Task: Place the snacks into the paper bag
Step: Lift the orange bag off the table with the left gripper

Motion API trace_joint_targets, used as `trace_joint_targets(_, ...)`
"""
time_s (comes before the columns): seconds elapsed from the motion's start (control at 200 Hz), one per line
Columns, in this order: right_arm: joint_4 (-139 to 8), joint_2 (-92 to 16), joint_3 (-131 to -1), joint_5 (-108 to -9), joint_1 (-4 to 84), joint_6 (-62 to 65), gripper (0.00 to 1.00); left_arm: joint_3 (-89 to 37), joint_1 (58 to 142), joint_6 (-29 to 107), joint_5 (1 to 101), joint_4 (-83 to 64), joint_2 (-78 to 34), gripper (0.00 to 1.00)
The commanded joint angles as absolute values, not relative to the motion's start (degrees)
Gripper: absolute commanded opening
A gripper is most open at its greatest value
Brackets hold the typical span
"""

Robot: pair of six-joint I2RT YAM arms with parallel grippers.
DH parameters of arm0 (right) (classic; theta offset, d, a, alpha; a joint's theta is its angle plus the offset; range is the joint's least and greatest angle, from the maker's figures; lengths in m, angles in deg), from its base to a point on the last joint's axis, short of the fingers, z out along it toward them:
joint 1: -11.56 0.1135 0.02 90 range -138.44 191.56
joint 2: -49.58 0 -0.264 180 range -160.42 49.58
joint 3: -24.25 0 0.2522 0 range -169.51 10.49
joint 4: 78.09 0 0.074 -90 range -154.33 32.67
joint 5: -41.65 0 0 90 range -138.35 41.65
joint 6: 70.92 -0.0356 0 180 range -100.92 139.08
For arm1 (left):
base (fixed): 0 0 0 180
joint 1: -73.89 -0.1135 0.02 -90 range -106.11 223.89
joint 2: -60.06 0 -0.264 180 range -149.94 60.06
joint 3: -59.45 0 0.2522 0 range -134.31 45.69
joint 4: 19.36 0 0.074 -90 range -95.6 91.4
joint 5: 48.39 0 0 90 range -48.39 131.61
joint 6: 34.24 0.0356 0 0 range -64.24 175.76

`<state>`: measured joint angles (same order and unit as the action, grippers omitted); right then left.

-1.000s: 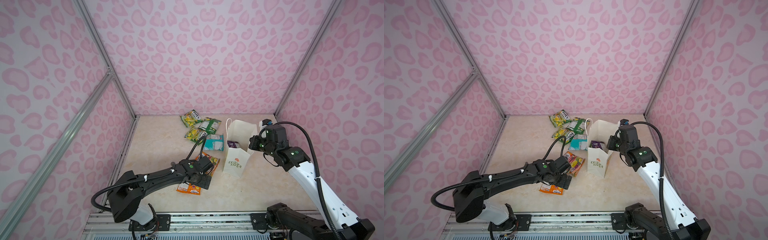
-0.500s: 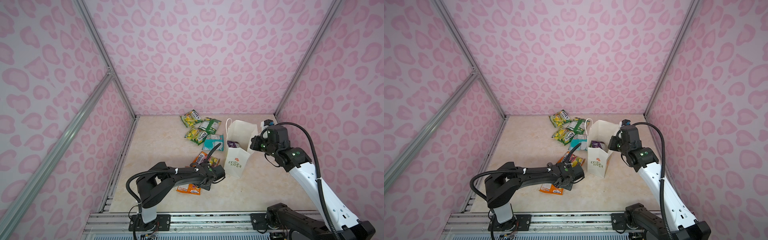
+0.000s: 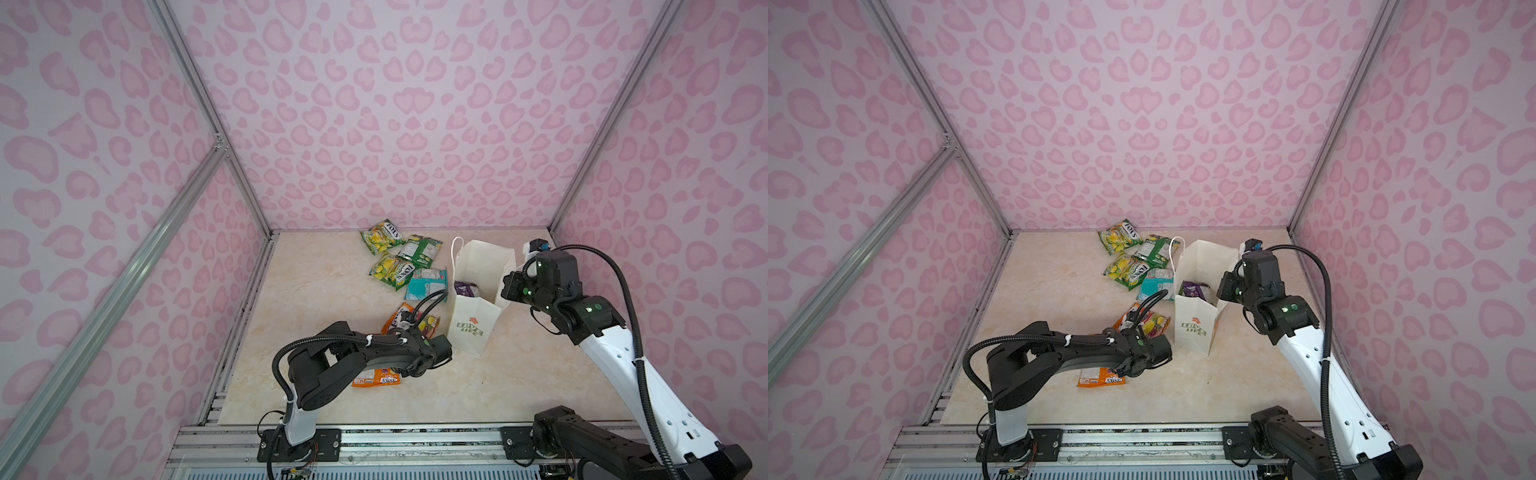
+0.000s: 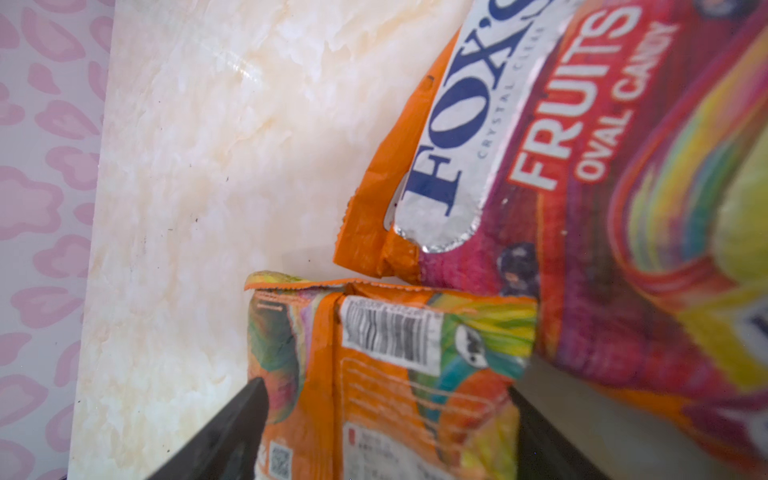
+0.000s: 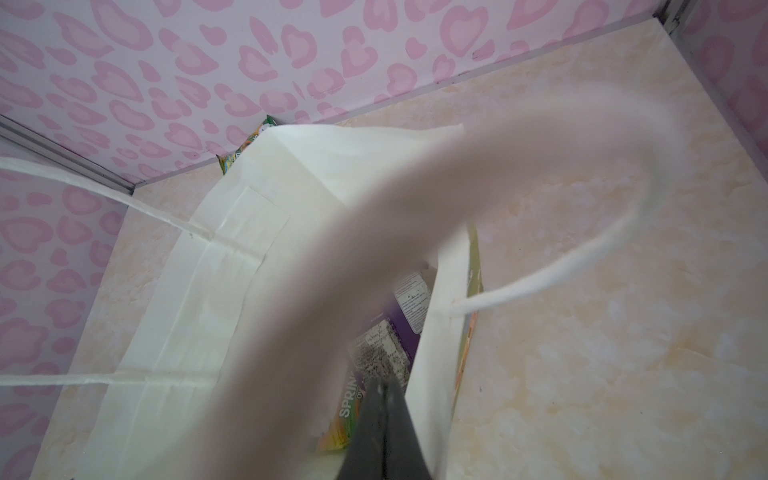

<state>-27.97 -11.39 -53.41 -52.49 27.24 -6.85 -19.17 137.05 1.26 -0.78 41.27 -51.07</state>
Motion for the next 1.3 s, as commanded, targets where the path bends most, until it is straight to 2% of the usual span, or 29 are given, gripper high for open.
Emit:
trace_joint_targets(0.0,-27.4,-11.42,-53.4,-52.48,27.13,-6.7,0.0,-17.23,136.57,1.71,10.18,43.3,-51.84,0.75)
trace_joint_targets(0.205,-27.15,-11.16,-53.41,-52.22,27.15,-6.7,0.0,-15.14,135.9,2.13,12.57,40.89,-52.47,0.57)
trace_joint_targets(0.335,-27.07,-11.06,-53.41,-52.23,27.06,-6.63,0.0,-13.99,135.09,2.72,13.31,39.5,-52.41,0.37)
trace_joint_targets(0.355,-27.08,-11.07,-53.39,-52.26,27.04,-6.66,0.0,-14.0,135.0,2.82,13.31,39.48,-52.43,0.3)
trace_joint_targets(0.395,-27.11,-11.07,-53.48,-52.21,27.08,-6.59,0.0,-14.15,134.9,2.97,13.18,39.49,-52.27,0.23)
trace_joint_targets(0.655,-27.32,-11.24,-53.84,-52.35,27.08,-6.68,0.0,-17.18,134.92,4.94,9.76,42.41,-48.18,0.04)
trace_joint_targets(0.98,-27.42,-11.95,-54.58,-52.48,27.09,-6.68,0.0,-23.57,133.05,6.44,1.99,49.55,-39.49,0.03)
trace_joint_targets(1.295,-28.16,-12.65,-55.05,-52.42,27.04,-7.15,0.0,-23.57,126.63,11.94,4.84,47.37,-24.41,0.03)
